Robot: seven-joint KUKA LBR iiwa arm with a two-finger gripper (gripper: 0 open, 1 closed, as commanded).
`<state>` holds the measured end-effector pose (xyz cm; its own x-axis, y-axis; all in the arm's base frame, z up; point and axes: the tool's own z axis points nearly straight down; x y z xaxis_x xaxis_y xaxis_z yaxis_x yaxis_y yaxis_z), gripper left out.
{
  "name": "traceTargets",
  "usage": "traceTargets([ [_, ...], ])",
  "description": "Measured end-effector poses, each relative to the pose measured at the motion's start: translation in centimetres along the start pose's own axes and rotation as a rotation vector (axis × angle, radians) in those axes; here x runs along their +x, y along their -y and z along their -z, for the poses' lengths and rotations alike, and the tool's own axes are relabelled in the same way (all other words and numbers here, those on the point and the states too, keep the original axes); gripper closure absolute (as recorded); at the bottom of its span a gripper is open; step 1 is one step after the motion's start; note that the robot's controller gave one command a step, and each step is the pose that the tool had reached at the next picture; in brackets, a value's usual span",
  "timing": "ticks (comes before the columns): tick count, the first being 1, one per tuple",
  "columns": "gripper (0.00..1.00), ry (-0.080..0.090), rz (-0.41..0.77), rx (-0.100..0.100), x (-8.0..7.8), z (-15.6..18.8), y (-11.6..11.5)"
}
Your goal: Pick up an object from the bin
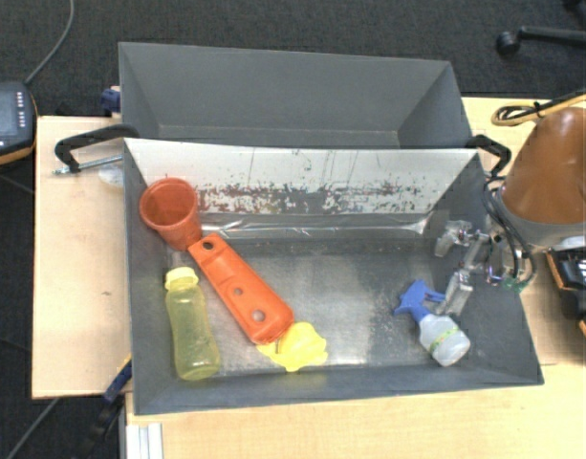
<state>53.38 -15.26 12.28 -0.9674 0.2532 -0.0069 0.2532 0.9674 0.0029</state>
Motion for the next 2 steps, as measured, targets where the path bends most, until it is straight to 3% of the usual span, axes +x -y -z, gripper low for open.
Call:
traceTargets([
  [1,0.00,-0.002,-0.164,0.000,1.4,-3.5,-1.5],
  [2,1.00,0.004,-0.192,-0.004,2.3,-5.0,-1.2],
])
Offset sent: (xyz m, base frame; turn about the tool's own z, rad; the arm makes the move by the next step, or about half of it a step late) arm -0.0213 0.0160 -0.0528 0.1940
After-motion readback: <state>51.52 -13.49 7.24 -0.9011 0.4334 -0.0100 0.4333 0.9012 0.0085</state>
